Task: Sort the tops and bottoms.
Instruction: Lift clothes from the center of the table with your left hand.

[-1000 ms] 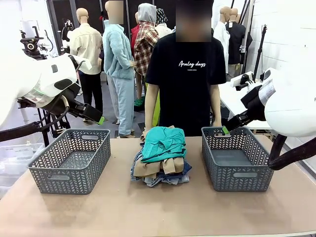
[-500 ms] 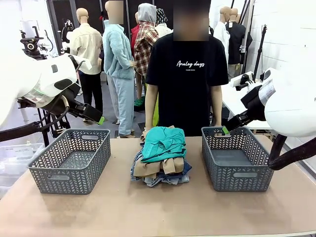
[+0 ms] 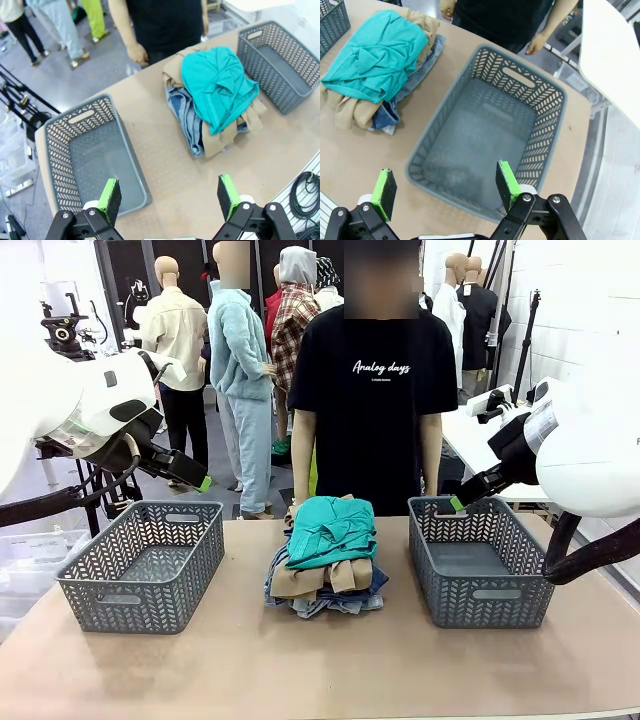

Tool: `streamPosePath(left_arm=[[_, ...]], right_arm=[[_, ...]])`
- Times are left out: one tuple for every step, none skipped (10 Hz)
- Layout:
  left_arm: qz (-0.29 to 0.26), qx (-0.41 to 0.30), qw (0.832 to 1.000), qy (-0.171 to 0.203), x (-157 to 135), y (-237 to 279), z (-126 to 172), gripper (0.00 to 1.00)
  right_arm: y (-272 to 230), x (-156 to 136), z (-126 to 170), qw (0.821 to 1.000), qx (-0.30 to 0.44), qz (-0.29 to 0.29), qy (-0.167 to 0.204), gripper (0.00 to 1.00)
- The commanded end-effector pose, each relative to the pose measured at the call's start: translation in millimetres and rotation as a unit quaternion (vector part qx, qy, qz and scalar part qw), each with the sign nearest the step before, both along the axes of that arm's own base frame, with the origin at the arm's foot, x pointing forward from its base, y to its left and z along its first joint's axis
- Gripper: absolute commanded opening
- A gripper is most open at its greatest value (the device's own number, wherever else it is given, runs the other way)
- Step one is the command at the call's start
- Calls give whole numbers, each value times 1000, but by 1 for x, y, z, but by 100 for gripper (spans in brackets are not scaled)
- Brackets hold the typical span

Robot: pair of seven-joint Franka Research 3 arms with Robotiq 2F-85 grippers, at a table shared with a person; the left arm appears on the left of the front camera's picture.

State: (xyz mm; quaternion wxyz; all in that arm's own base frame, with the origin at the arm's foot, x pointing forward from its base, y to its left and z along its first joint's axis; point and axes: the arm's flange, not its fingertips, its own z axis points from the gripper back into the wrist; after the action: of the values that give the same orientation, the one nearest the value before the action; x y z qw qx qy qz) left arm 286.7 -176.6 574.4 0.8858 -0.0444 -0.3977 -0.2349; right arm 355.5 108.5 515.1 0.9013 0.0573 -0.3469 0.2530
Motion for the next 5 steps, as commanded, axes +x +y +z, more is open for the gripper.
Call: streamPosePath(left_arm=[[-7, 0, 1000, 1, 1, 1, 0, 100], [-7, 0, 1000, 1, 1, 1, 0, 100], [-7, 0, 1000, 1, 1, 1, 0, 100], [-7, 0, 1000, 1, 1, 1, 0, 100], [-7, 0, 1000, 1, 1, 1, 0, 100]], right_arm=[[0, 2, -3, 1000, 2, 1, 2, 100], [0, 2, -3, 1000, 2, 1, 2, 100], [0, 2, -3, 1000, 2, 1, 2, 100], [0, 2, -3, 1000, 2, 1, 2, 100], [0, 2, -3, 1000, 2, 1, 2, 100]])
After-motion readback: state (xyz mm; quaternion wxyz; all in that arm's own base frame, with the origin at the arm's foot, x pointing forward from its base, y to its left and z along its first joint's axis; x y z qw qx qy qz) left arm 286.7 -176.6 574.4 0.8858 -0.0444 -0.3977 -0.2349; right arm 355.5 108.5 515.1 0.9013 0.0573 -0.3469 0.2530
